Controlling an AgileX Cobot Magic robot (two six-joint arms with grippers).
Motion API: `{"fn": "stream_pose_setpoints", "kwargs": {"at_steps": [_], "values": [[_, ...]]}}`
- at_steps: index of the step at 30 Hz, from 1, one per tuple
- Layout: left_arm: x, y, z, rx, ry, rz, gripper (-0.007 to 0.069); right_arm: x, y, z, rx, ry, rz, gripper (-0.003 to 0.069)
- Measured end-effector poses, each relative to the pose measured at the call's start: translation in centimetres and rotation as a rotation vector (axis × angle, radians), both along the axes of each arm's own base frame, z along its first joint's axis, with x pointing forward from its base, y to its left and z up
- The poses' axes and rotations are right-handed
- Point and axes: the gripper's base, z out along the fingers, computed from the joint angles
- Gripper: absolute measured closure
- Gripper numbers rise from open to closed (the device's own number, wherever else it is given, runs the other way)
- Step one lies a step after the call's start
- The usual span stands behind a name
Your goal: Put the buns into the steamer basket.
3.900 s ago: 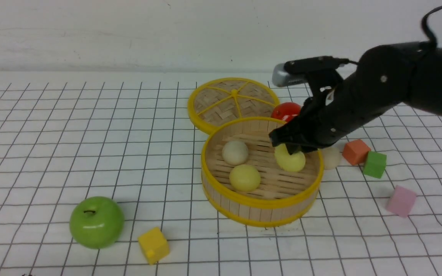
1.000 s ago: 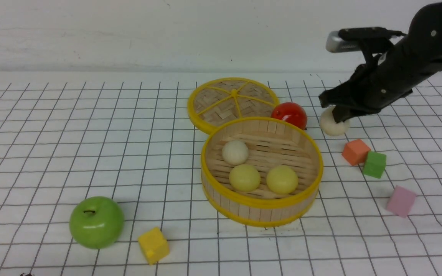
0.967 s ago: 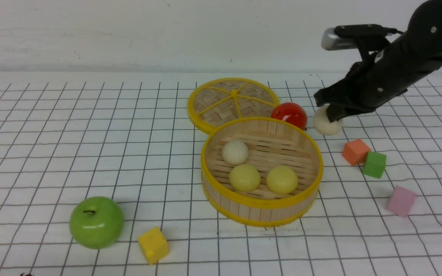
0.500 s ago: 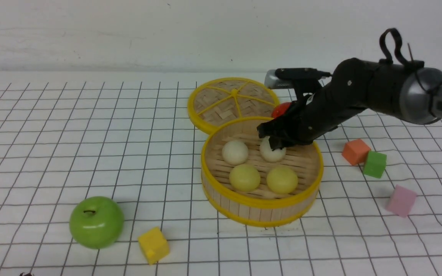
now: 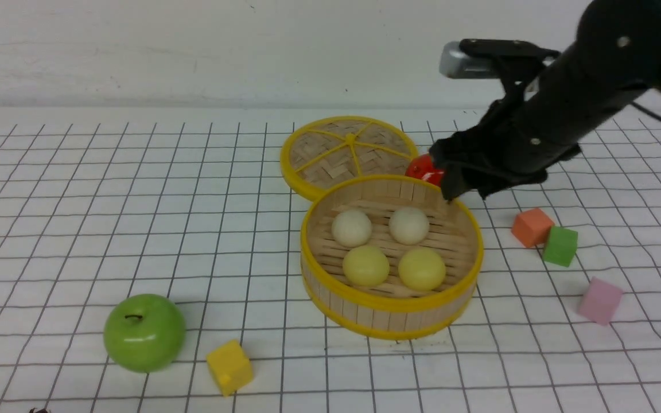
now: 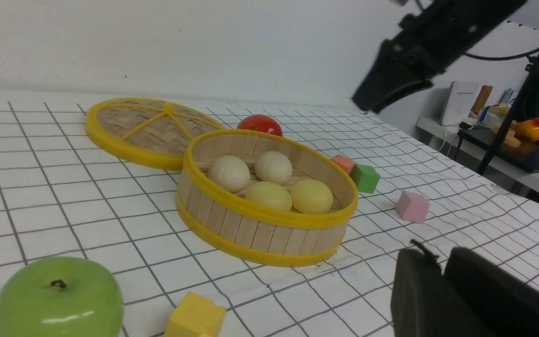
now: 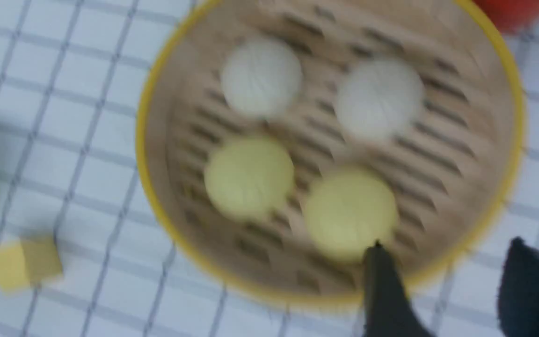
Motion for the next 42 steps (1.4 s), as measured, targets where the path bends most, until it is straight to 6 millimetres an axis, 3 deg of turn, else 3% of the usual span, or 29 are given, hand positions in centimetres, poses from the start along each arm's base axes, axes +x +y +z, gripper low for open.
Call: {"fn": "stream_pose_setpoints", "kwargs": {"at_steps": [1,3,9,13,20,24,26,28,32,35,42], "values": [[0.0,0.0,0.0,0.0,0.0,0.0,0.0547,-0.3,-0.1,0.1,-0.005,0.0,0.003,0.0376],[0.0,0.0,0.0,0.0,0.0,0.0,0.0544,-4.4,-1.2,1.0,-0.027,0.012,-0.02,0.0512],[0.0,0.0,0.0,0.0,0.0,0.0,0.0539,-10.3,-3.8,1.9,-0.046,0.033,-0.047,0.0669],[0.0,0.0,0.0,0.0,0.0,0.0,0.0533,-13.2,-5.0,2.9,-0.065,0.072,-0.043,0.068],[0.0,0.0,0.0,0.0,0.0,0.0,0.0532,-15.4,-6.4,3.7,-0.123,0.063,-0.007,0.068],[0.0,0.0,0.0,0.0,0.0,0.0,0.0525,-17.2,-8.9,3.6,-0.193,-0.161,0.024,0.068],[0.0,0.0,0.0,0.0,0.0,0.0,0.0522,-19.9,-11.8,2.9,-0.284,-0.407,-0.007,0.0678],[0.0,0.0,0.0,0.0,0.0,0.0,0.0522,-22.4,-13.2,2.5,-0.347,-0.556,-0.033,0.0678],[0.0,0.0,0.0,0.0,0.0,0.0,0.0522,-25.8,-14.4,1.2,-0.414,-0.673,-0.071,0.0678],[0.0,0.0,0.0,0.0,0.0,0.0,0.0517,-27.2,-14.7,0.6,-0.421,-0.681,-0.084,0.0678],[0.0,0.0,0.0,0.0,0.0,0.0,0.0514,-27.9,-14.7,0.2,-0.342,-0.664,-0.145,0.0671]]}}
